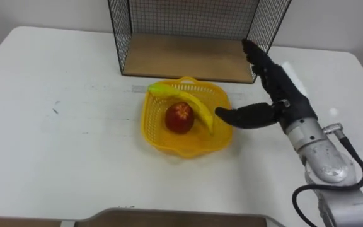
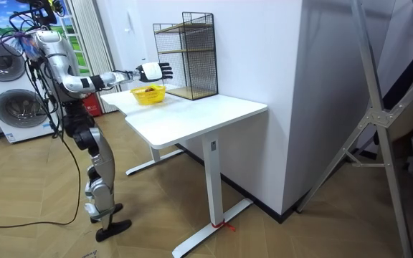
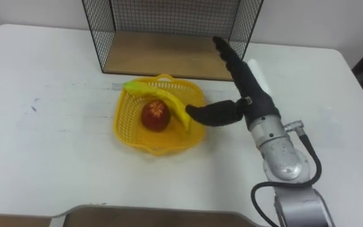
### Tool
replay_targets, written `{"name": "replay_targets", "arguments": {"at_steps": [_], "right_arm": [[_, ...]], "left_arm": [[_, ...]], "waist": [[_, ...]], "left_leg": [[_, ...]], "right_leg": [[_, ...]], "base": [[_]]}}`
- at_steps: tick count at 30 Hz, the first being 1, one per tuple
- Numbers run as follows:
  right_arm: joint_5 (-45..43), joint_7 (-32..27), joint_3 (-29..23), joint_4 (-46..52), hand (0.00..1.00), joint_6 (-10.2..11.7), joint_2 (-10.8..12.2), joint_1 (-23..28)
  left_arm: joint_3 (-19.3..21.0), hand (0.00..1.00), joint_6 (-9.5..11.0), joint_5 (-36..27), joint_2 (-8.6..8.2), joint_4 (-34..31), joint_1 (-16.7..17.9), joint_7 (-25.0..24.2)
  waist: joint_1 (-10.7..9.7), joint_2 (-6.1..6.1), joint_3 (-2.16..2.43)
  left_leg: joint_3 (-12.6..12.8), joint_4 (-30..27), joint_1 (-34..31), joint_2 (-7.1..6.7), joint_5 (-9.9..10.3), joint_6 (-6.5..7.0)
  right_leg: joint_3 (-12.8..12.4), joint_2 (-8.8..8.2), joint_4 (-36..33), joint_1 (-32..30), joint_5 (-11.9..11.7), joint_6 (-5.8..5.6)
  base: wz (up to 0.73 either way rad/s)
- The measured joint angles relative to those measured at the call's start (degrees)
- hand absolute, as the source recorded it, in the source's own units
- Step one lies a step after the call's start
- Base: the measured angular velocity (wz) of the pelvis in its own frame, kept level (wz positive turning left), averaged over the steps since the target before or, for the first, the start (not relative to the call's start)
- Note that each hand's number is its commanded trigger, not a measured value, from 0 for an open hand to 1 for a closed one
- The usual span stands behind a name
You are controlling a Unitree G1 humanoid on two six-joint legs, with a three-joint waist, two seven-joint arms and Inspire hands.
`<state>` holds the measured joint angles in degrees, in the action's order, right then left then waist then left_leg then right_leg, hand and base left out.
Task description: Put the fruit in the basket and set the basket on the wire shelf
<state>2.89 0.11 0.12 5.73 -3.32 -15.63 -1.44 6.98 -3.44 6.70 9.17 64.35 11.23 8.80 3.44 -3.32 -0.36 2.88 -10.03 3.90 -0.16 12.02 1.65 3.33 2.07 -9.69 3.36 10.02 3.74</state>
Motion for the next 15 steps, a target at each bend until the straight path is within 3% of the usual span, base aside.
{"name": "replay_targets", "arguments": {"at_steps": [2,4,9,11,15], "right_arm": [[4.49,-4.13,-2.87,0.21,0.00,0.00,0.10,1.61],[6.81,-7.14,-4.27,0.06,0.00,0.01,0.26,2.55],[10.93,-13.48,-6.56,-1.05,0.00,0.04,0.23,6.31],[11.76,-15.84,-6.88,-0.99,0.00,0.04,0.25,8.01],[12.20,-20.09,-8.45,-1.08,0.00,0.08,1.13,10.12]], "left_arm": [[3.26,0.00,-0.15,-5.26,-0.32,0.37,2.48,2.99],[5.17,0.00,-0.21,-10.24,-0.37,0.40,4.08,5.79],[13.82,0.00,-0.31,-22.81,-0.90,-0.33,4.76,14.47],[18.81,0.00,-0.22,-28.25,-1.54,-5.64,5.43,19.78],[23.33,0.00,1.44,-36.01,-2.10,-18.89,5.77,29.56]], "waist": [[-0.06,0.55,0.22],[-0.27,0.92,0.15],[0.17,1.80,0.45],[0.20,2.24,0.59],[0.45,2.57,0.48]], "left_leg": [[-0.10,0.16,0.19,-0.02,0.01,-0.01],[-0.55,0.14,0.38,-0.05,0.01,-0.01],[-0.67,-0.29,0.48,-0.07,0.01,-0.01],[-0.68,-0.43,0.51,-0.12,0.01,-0.01],[-0.79,-0.77,0.33,-0.09,0.00,-0.04]], "right_leg": [[0.19,-0.01,0.04,0.19,0.00,0.00],[0.55,-0.06,0.04,0.53,0.01,-0.01],[0.43,-0.12,0.02,0.58,0.03,0.01],[0.41,-0.16,-0.02,0.61,0.12,-0.03],[0.64,-0.18,-0.16,0.51,0.18,0.02]], "base": [[0.00],[0.09],[0.02],[0.00],[0.03]]}}
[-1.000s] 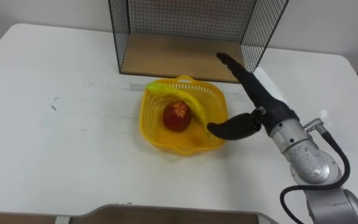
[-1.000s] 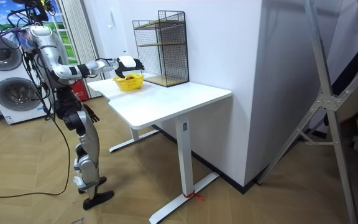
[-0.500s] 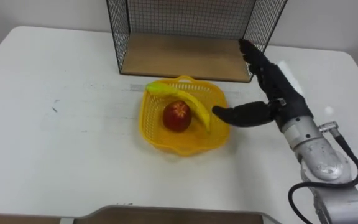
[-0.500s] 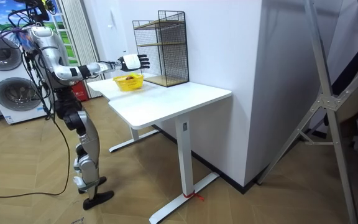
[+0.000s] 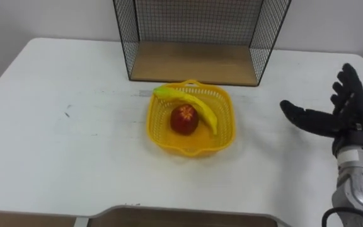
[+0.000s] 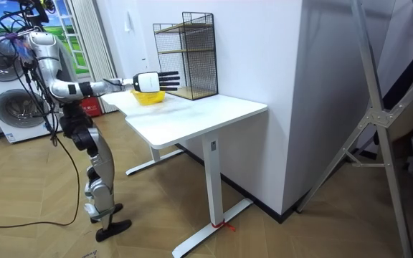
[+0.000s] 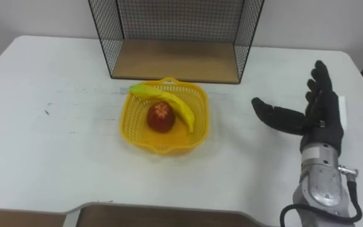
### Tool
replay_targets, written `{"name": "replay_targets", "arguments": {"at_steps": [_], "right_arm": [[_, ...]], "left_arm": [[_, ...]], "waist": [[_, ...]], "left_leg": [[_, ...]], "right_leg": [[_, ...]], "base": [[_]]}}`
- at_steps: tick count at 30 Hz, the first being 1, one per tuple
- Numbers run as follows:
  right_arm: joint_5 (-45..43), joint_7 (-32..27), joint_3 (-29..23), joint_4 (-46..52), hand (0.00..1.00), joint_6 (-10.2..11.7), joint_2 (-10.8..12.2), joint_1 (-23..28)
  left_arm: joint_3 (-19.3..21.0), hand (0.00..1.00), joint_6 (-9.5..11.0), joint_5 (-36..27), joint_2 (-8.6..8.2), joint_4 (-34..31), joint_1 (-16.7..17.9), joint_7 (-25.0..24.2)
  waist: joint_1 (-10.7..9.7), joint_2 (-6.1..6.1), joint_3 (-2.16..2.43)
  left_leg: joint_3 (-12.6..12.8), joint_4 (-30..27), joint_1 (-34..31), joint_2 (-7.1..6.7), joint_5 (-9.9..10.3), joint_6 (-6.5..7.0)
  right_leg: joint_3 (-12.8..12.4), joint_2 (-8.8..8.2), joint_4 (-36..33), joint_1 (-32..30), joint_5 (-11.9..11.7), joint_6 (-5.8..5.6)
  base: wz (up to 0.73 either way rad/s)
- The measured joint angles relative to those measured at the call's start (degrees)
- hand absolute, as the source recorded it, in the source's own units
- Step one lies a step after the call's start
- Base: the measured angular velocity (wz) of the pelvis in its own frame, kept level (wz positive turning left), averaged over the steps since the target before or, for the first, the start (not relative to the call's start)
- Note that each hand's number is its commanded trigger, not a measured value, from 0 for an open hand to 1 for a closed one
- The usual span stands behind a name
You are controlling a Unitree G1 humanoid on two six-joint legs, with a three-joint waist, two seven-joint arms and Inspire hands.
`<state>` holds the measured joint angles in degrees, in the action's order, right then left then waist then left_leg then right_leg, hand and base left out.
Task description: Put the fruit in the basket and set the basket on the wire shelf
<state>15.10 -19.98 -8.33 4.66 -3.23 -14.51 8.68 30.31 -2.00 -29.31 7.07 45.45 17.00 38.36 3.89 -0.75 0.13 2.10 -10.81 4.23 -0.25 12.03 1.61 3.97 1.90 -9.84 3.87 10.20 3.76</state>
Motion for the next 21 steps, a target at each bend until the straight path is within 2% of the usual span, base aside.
{"name": "replay_targets", "arguments": {"at_steps": [2,5,7,8,10,12,13,18,21], "right_arm": [[-1.50,-3.04,-0.33,0.01,0.00,0.18,1.12,1.33],[-2.54,-4.48,-0.24,0.00,0.00,0.77,1.73,3.69],[-2.39,-4.53,-0.26,-0.04,0.00,0.83,1.71,3.88],[-2.34,-4.47,-0.33,-0.06,0.00,0.85,1.74,4.13],[-2.39,-4.35,-0.71,-0.07,0.00,0.86,1.74,4.77],[-2.35,-4.25,-1.71,-0.08,0.00,0.86,1.90,5.43],[-2.36,-4.28,-2.48,-0.08,0.00,0.86,2.38,5.42],[-2.40,-2.82,-2.61,-0.07,0.00,1.28,2.42,5.20],[-2.42,-2.35,-2.76,0.29,0.00,2.01,2.42,5.26]], "left_arm": [[0.25,0.00,2.18,-0.52,-0.02,-8.55,-0.08,6.50],[0.04,0.00,4.30,0.90,-0.04,-18.57,-0.88,12.78],[-0.08,0.00,5.38,2.71,-0.09,-23.78,-1.51,15.87],[-0.10,0.00,5.68,4.06,-0.28,-28.86,-1.46,18.04],[-0.05,0.00,6.73,7.41,-0.25,-34.00,-1.47,20.06],[-0.03,0.00,7.34,10.31,-0.24,-37.84,-1.46,20.62],[-0.04,0.00,7.31,11.35,-0.20,-39.79,-1.50,20.84],[-0.16,0.00,7.47,11.66,-0.18,-45.46,-2.27,19.84],[-0.57,0.00,7.56,11.81,-0.17,-48.78,-2.25,17.12]], "waist": [[0.04,0.00,0.29],[0.80,0.05,0.37],[1.02,-0.08,0.52],[1.06,-0.03,0.40],[1.07,-0.09,0.46],[1.25,0.13,0.23],[1.20,0.48,-0.07],[1.00,1.18,-0.26],[0.91,1.40,-0.25]], "left_leg": [[-0.06,0.02,0.02,0.00,-0.01,-0.01],[0.13,0.13,-0.05,-0.01,0.00,0.00],[0.16,0.09,-0.59,-0.05,0.00,0.01],[-0.06,0.10,-0.68,-0.12,-0.01,0.03],[-0.59,0.10,-0.30,-0.22,-0.01,0.03],[-0.79,0.16,0.14,-0.25,-0.01,0.03],[-0.89,0.14,0.32,-0.25,0.01,0.05],[-0.93,0.08,-0.01,-0.28,0.05,0.07],[-0.96,-0.12,-0.75,-0.41,0.05,0.06]], "right_leg": [[0.00,0.04,-0.16,0.10,-0.03,0.02],[-0.36,0.09,-0.33,-0.15,-0.04,0.03],[-0.55,0.09,-0.61,-0.75,-0.05,0.03],[-0.46,0.06,-0.73,-0.85,-0.05,0.02],[-0.02,-0.02,-0.70,-0.69,-0.04,-0.01],[0.36,-0.07,-0.68,-0.22,0.00,-0.07],[0.74,-0.11,-0.53,0.14,0.01,-0.09],[0.68,-0.10,0.05,0.06,0.02,-0.07],[0.43,-0.03,-0.05,-0.68,0.02,-0.06]], "base": [[0.00],[-0.07],[-0.04],[0.00],[0.08],[0.07],[0.03],[0.01],[0.00]]}}
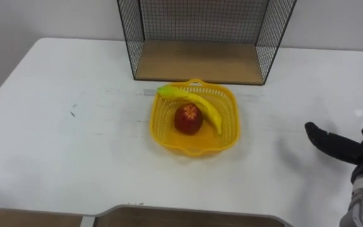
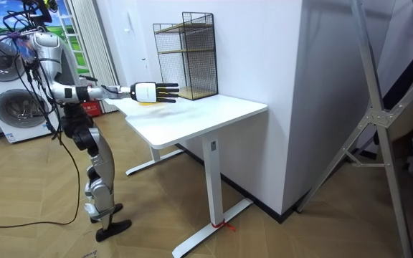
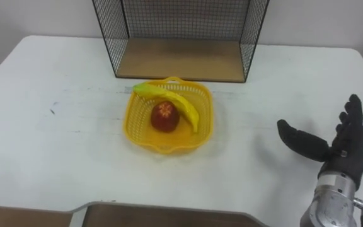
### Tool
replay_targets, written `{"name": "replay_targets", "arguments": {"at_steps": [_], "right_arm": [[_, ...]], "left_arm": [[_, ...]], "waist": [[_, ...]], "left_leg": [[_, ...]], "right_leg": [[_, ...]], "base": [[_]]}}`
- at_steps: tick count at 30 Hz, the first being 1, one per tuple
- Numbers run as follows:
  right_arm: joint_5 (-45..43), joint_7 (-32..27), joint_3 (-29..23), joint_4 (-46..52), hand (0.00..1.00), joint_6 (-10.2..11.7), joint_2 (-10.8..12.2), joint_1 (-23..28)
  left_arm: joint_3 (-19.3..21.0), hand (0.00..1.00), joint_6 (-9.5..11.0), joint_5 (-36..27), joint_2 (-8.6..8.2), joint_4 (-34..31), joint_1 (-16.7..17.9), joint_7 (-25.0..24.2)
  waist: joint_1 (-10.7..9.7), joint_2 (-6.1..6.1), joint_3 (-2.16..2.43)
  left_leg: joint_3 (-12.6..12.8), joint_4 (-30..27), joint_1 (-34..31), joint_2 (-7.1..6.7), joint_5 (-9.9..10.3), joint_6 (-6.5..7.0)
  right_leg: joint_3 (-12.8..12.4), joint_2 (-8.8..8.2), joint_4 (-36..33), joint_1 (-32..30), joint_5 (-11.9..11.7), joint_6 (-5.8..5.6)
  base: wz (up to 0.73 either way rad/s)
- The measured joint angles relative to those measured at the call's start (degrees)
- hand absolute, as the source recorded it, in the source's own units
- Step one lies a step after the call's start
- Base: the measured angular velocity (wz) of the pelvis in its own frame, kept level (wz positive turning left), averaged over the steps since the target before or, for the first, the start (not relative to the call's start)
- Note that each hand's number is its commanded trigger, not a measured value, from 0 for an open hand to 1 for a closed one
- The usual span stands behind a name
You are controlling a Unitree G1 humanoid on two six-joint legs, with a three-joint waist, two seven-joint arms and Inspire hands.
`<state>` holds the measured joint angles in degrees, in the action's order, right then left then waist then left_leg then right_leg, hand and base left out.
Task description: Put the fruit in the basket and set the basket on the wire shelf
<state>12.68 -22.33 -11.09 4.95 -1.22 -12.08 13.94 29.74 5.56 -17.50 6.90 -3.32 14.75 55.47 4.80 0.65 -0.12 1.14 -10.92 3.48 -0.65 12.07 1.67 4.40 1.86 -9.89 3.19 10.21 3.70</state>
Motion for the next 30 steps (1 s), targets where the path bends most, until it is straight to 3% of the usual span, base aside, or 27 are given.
{"name": "replay_targets", "arguments": {"at_steps": [2,7,12,18,23,30], "right_arm": [[-0.03,0.41,-0.01,0.31,0.00,1.06,0.00,-0.06],[0.01,3.11,0.01,-0.09,0.00,2.10,0.71,-0.31],[0.17,6.74,1.45,-3.60,0.00,3.40,1.14,-0.38],[0.55,11.22,3.83,-4.20,0.00,3.03,2.15,-1.06],[3.61,13.32,6.47,-5.16,0.00,3.06,2.69,-3.20],[6.89,14.25,8.12,-6.37,0.00,3.21,3.42,-3.84]], "left_arm": [[-1.67,0.00,1.23,-1.03,0.34,-1.71,-0.01,-3.60],[-5.06,0.00,2.07,-4.36,0.41,-1.95,-0.49,-11.37],[-11.40,0.00,2.08,-8.95,0.41,-1.81,-1.18,-19.94],[-19.58,0.00,1.37,-11.12,0.40,1.97,-1.89,-32.82],[-26.00,0.00,-0.71,-12.27,0.33,3.81,-3.25,-42.23],[-28.82,0.00,-0.80,-12.18,0.27,4.07,-4.33,-46.19]], "waist": [[-0.04,0.22,0.02],[-0.36,0.24,0.02],[-1.01,-0.56,-0.55],[-2.53,-1.27,-0.53],[-3.24,-1.84,-0.66],[-3.66,-1.82,-0.65]], "left_leg": [[-0.03,-0.13,-0.25,-0.01,-0.01,0.01],[0.03,-0.32,-0.32,-0.05,-0.01,0.01],[0.30,-0.28,-0.28,-0.05,-0.02,0.02],[0.32,0.00,-0.02,-0.06,-0.04,0.05],[1.10,-0.04,0.11,0.01,-0.03,0.04],[1.14,0.18,0.13,0.05,-0.03,0.04]], "right_leg": [[0.28,-0.07,-0.05,-0.17,-0.01,0.01],[0.29,-0.17,0.09,-0.03,-0.01,0.00],[0.31,-0.27,0.13,0.01,0.00,-0.02],[-0.19,-0.26,0.09,-0.05,0.05,-0.12],[-1.09,-0.20,-0.02,-0.27,0.04,-0.10],[-1.07,-0.20,-0.18,-0.08,0.03,-0.12]], "base": [[0.00],[0.00],[0.00],[-0.04],[-0.08],[0.00]]}}
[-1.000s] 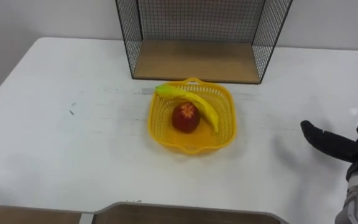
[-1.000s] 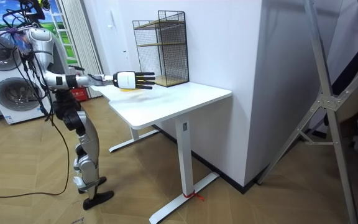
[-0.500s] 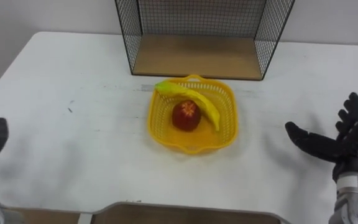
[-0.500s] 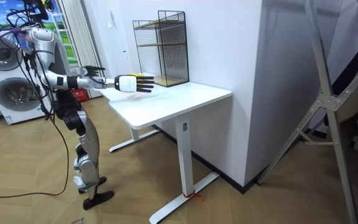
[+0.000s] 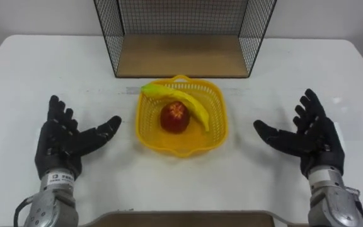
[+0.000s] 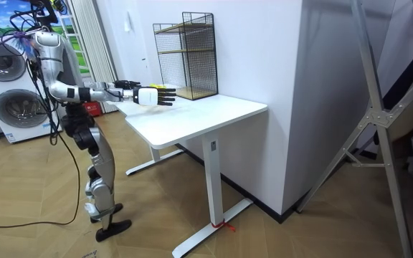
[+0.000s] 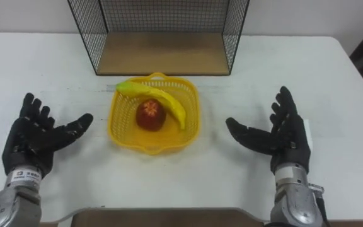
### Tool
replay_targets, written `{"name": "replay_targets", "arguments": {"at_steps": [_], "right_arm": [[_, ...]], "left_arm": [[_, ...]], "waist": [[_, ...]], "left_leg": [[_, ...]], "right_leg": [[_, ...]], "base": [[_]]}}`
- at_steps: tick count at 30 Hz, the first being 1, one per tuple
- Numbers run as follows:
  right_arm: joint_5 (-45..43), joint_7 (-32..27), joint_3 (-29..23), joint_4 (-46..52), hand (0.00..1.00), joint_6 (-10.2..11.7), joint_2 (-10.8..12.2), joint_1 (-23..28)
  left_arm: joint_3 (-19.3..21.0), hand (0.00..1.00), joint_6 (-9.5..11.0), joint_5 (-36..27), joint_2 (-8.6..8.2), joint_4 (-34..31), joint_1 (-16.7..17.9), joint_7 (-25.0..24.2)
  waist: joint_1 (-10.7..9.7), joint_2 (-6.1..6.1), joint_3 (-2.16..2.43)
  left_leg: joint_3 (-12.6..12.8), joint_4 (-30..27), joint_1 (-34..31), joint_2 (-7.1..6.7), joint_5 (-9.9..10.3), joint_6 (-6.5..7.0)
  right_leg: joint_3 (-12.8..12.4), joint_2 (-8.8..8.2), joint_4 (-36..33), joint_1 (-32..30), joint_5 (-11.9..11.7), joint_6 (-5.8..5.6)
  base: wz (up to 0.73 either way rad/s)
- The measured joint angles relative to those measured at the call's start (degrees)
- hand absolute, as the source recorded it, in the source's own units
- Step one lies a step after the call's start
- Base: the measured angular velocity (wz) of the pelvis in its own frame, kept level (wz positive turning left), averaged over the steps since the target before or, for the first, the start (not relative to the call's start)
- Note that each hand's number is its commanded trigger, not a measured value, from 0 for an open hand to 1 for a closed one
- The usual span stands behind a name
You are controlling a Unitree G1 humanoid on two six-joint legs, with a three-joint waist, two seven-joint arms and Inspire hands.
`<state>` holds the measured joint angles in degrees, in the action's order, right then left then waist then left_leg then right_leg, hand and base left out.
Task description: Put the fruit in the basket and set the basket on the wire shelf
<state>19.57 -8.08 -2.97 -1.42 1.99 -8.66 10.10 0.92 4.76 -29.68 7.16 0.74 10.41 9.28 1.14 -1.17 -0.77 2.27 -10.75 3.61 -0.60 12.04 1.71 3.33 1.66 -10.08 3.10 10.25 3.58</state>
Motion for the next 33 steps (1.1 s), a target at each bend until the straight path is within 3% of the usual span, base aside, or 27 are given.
{"name": "replay_targets", "arguments": {"at_steps": [9,13,20,28,33], "right_arm": [[0.62,1.18,4.85,-0.13,0.00,0.02,-0.05,-2.48],[1.05,1.32,6.09,-0.41,0.00,1.12,-0.05,-3.03],[9.25,3.80,6.20,-0.31,0.00,1.13,0.12,-3.01],[11.38,8.36,6.22,-0.32,0.00,1.13,0.33,-3.02],[11.39,8.93,6.61,-0.37,0.00,1.13,1.81,-3.02]], "left_arm": [[-2.34,0.00,0.00,-0.06,0.07,2.29,-0.09,-0.77],[-2.58,0.00,0.01,-0.03,0.06,2.78,-0.13,-0.80],[-3.43,0.00,0.01,0.11,0.03,2.78,-0.13,-1.09],[-3.29,0.00,-0.01,0.56,-0.03,2.78,-0.45,-1.42],[-3.45,0.00,-0.01,0.55,-0.08,2.79,-0.87,-1.59]], "waist": [[-0.75,0.03,-0.02],[-0.91,0.10,-0.06],[-0.88,0.48,-0.08],[-0.81,0.67,0.04],[-0.82,0.68,0.05]], "left_leg": [[0.32,-0.15,0.05,0.07,0.00,0.00],[0.43,-0.55,0.00,0.10,0.00,0.01],[0.90,-0.63,-0.13,0.11,-0.02,0.04],[0.83,-0.58,-0.16,0.11,-0.02,0.04],[0.86,-0.50,-0.09,0.17,-0.02,0.04]], "right_leg": [[0.06,-0.02,-0.56,-0.09,-0.04,-0.02],[0.62,-0.08,-0.74,0.03,-0.08,-0.03],[0.25,-0.10,-0.60,-0.21,-0.05,-0.07],[0.05,-0.06,-0.53,-0.15,-0.05,-0.07],[0.04,-0.01,-0.60,-0.15,-0.07,-0.04]], "base": [[0.00],[0.01],[0.01],[0.00],[0.00]]}}
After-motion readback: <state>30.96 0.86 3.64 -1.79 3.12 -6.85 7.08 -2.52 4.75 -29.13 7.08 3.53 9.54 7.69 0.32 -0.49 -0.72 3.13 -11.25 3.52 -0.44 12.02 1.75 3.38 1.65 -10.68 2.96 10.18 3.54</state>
